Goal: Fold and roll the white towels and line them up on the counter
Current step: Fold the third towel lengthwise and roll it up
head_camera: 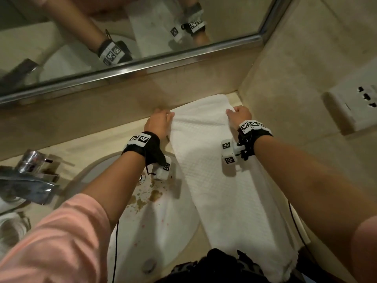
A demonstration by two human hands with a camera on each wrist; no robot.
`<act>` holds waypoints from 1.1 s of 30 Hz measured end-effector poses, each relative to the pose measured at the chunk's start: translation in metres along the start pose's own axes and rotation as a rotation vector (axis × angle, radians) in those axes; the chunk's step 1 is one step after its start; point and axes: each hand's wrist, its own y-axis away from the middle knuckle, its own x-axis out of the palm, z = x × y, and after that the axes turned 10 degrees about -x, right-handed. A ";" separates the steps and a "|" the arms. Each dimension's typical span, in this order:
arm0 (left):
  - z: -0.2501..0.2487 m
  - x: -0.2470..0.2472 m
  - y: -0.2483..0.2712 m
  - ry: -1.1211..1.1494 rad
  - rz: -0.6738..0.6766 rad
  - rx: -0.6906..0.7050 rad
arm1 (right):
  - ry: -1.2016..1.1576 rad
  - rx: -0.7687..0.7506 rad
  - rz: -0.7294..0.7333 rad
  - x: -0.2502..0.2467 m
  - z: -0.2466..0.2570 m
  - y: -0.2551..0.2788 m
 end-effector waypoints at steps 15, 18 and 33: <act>-0.002 0.009 0.010 0.200 -0.177 -0.071 | -0.139 0.063 -0.047 0.010 0.030 -0.015; 0.001 0.010 0.008 0.371 -0.173 -0.174 | -0.149 0.010 -0.111 0.007 0.035 -0.013; 0.005 0.013 -0.004 0.583 -0.101 -0.367 | -0.248 0.018 -0.094 0.012 0.035 -0.020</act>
